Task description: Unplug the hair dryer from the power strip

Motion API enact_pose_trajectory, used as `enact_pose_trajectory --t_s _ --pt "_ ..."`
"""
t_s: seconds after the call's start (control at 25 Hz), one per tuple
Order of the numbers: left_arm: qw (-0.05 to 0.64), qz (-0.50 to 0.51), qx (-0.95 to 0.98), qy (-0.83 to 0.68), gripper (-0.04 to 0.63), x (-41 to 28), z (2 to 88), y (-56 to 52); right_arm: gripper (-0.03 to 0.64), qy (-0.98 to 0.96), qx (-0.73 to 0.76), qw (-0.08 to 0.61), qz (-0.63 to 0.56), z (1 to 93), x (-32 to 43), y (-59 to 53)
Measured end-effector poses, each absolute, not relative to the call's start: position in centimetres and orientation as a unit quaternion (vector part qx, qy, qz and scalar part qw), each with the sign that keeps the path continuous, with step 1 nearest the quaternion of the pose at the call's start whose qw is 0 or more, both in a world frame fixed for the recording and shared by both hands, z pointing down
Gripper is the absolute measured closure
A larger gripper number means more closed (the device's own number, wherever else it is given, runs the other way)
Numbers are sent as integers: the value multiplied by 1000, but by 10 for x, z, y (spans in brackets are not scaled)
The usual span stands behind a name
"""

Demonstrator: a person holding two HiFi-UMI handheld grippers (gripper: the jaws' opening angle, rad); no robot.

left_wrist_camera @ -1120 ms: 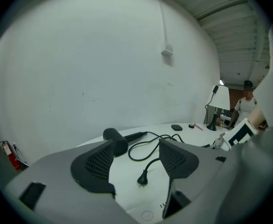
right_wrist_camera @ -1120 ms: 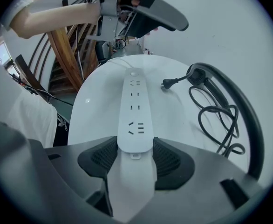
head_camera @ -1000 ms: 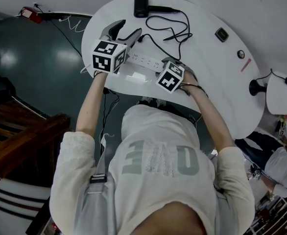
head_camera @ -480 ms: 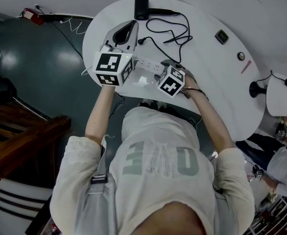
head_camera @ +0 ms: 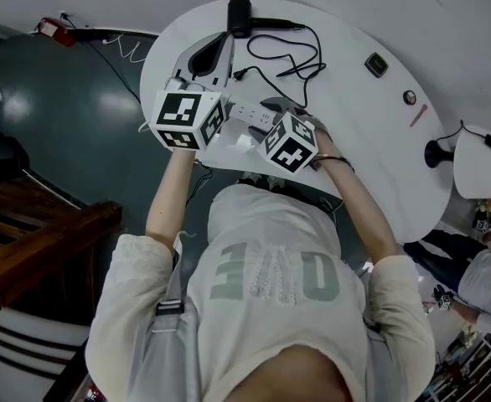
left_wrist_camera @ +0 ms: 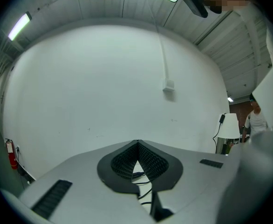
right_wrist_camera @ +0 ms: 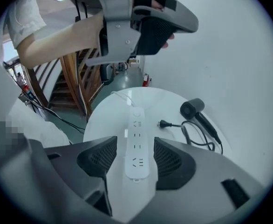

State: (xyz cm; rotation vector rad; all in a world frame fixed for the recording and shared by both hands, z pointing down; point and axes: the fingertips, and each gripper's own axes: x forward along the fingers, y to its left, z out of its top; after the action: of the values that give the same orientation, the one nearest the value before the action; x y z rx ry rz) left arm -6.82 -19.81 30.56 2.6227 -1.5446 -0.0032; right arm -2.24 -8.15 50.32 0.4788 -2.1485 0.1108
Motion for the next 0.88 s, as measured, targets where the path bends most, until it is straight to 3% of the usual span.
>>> enact_pose_trajectory --t_s 0.32,0.4,0.48,0.6,0.88 --pt "27 -19 860 -510 581 -63 279 -196 364 -906 212 366 -3 424 -46 -88" --pt "17 -19 858 -514 581 -62 270 -194 390 -915 233 328 -11 396 -46 -94" --pt "7 -19 855 -519 581 -62 261 -192 428 -922 269 278 -13 362 -40 -104" --pt "-3 -23 850 -526 581 -59 246 -188 543 -915 362 179 -5 304 -14 -127" --pt "-37 -37 841 -538 581 -44 216 -168 586 -823 566 -37 -15 205 92 -138"
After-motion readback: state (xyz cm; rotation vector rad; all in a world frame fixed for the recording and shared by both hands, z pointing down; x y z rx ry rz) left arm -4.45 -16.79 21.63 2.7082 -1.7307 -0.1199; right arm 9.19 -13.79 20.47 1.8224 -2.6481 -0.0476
